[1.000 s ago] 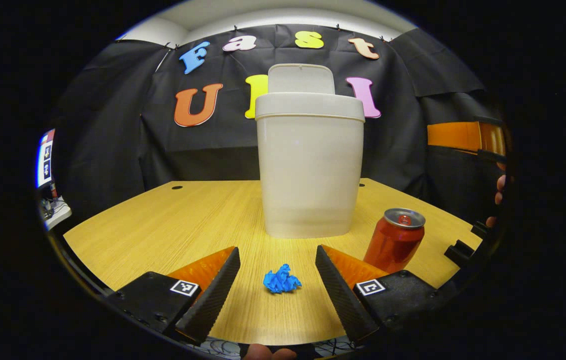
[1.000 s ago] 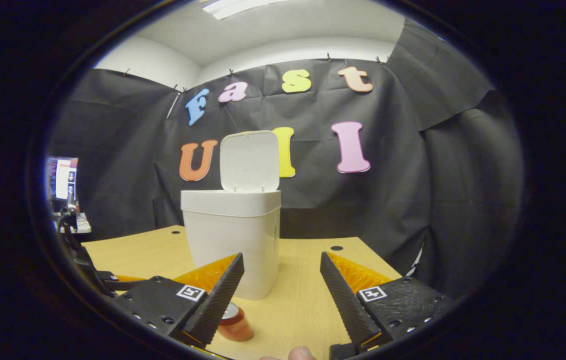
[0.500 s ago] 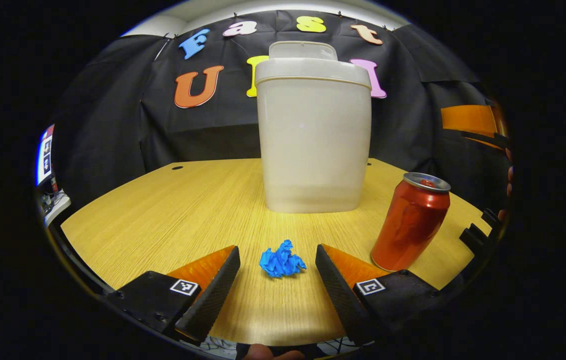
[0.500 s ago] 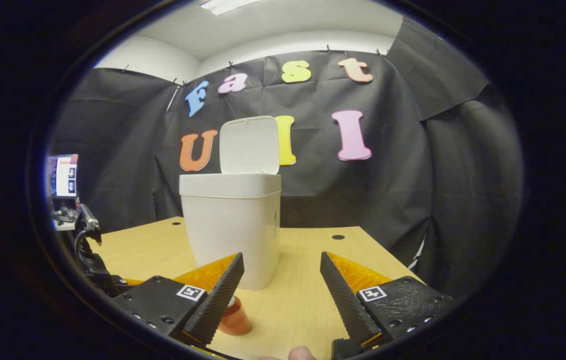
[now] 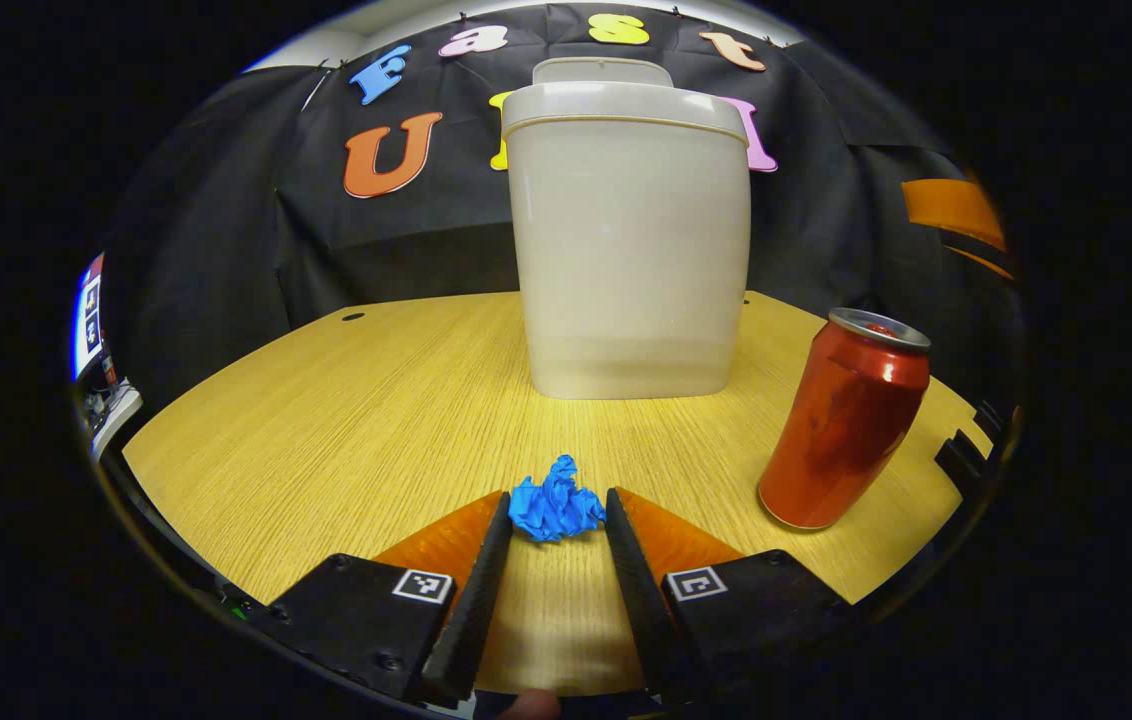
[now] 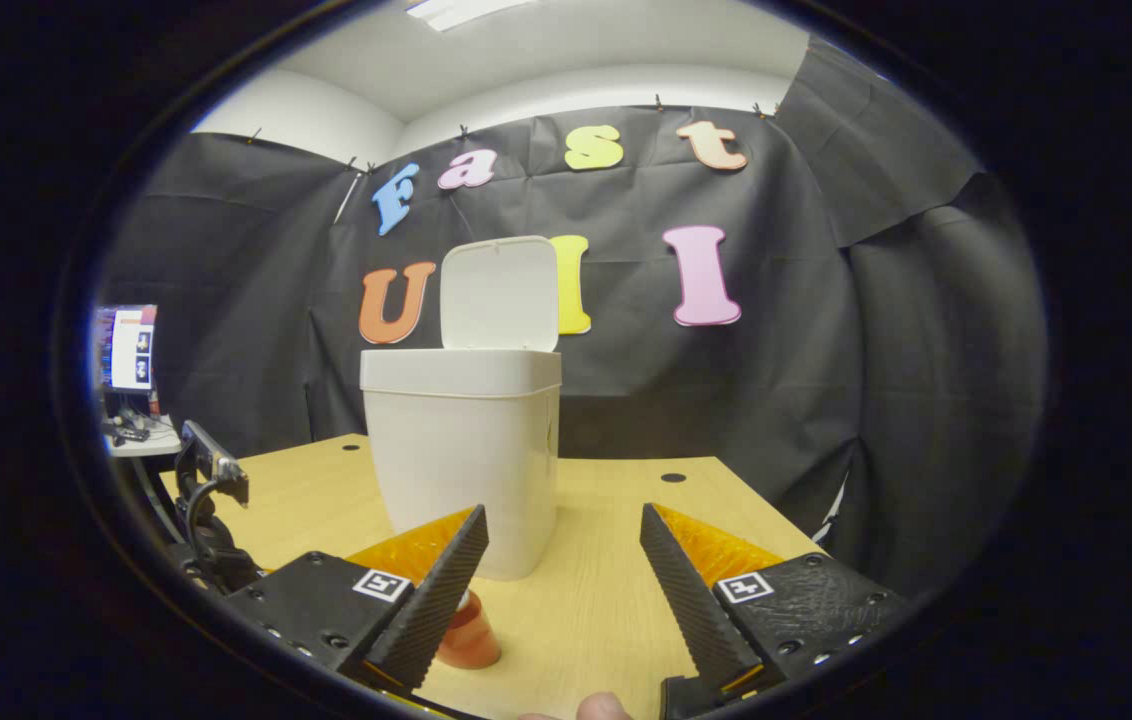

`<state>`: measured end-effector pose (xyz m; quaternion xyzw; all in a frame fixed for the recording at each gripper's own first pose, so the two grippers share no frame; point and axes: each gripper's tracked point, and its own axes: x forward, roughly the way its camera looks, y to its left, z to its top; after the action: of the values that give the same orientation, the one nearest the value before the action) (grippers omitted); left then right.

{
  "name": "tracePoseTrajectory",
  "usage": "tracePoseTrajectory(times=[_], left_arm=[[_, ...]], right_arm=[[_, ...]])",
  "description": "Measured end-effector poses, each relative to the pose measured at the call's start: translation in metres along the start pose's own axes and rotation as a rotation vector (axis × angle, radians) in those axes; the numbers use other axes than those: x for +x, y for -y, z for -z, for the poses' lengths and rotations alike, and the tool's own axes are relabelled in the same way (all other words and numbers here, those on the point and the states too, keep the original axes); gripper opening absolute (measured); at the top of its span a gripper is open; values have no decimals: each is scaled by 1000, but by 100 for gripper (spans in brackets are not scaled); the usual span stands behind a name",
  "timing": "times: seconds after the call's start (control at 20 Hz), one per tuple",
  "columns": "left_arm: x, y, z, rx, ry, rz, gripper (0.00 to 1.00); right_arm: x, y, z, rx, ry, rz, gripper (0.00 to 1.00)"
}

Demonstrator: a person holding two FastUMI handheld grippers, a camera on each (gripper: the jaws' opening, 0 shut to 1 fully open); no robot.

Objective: Press the lid of the desktop garbage bin to open it, pick up the crumpled paper on the desktop and throw it into the bin, then pick up the pop can on the desktop and drop it into the bin, and finally close the garbage bin lid.

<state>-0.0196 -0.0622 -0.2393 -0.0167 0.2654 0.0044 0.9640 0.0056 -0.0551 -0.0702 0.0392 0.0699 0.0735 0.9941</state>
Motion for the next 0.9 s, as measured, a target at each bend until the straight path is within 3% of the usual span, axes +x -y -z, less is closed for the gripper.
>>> tracePoseTrajectory(times=[0.25, 0.35, 0.9], left_arm=[[2, -2, 0, -28, 8, -6, 34], [1, 0, -3, -26, 13, 3, 27], [-16, -9, -65, -52, 154, -12, 26]], right_arm=[[-4, 2, 8, 0, -11, 11, 95], [-4, -1, 10, 6, -16, 9, 95], [-16, -38, 25, 8, -53, -41, 95]])
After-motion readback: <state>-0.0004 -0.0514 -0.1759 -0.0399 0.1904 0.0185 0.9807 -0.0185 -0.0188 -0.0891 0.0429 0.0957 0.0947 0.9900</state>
